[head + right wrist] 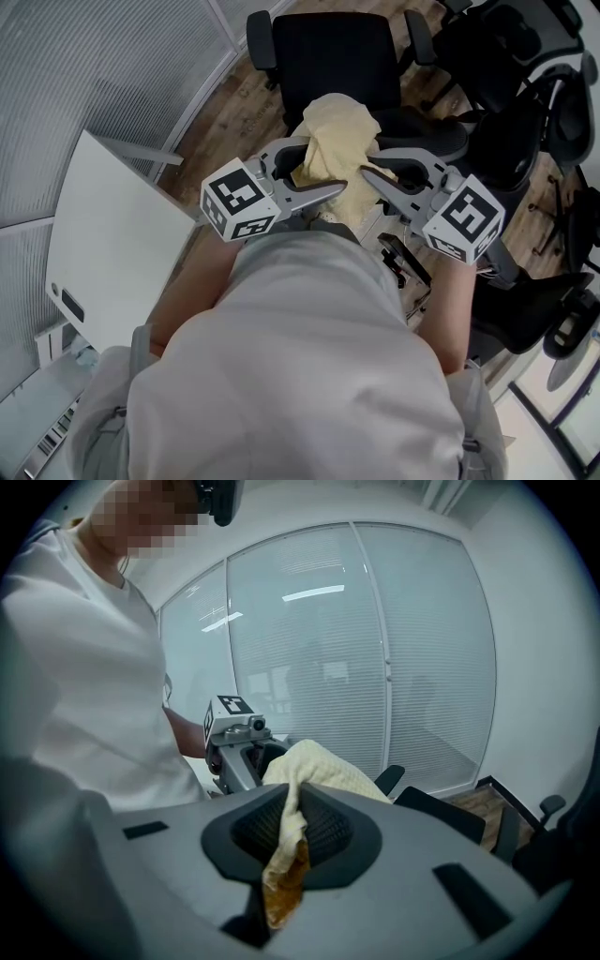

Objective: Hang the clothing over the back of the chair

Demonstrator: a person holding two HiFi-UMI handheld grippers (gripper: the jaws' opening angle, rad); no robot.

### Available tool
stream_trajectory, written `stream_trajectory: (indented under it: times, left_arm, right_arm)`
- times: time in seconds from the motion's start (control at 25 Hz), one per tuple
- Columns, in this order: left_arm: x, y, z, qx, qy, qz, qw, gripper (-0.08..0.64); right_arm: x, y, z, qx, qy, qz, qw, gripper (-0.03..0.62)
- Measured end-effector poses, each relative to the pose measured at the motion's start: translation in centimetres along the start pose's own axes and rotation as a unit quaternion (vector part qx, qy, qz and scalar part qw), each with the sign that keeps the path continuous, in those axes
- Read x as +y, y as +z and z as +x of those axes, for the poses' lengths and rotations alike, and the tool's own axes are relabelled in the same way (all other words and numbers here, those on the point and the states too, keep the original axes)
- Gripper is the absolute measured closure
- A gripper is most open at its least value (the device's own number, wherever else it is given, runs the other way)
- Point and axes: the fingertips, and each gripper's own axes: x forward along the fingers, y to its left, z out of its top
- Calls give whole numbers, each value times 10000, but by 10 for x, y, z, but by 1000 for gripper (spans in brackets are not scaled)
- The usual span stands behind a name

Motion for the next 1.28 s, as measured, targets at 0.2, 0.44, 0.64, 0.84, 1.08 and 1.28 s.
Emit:
stream_trajectory:
  times: [0.2, 0.44, 0.64, 0.84, 1.08, 1.28]
  left_arm:
    - [1, 6, 0, -97, 17, -4, 10000, 287]
    - [1, 8, 0, -142, 21, -1, 9999, 287]
    - [1, 6, -3, -130, 66, 1, 9999, 287]
    - [6, 0, -9, 6, 176, 56, 9998, 287]
    - [10, 1, -14, -55, 273, -22, 9996, 287]
    - [14, 2, -20, -114, 371, -68, 9992, 287]
  right_arm:
    - [-7, 4, -11, -66, -162, -4, 9998, 557]
    - [-17, 5, -25, -98, -394, 35, 9992, 560]
    - [-26, 2, -37, -121, -630, 119, 9979, 561]
    - [-37, -2, -47, -128, -871, 272, 9957, 561]
    - [-42, -9, -42, 82, -1056, 222, 9941, 561]
    - [-48, -18, -37, 308, -1272, 139, 9913, 561]
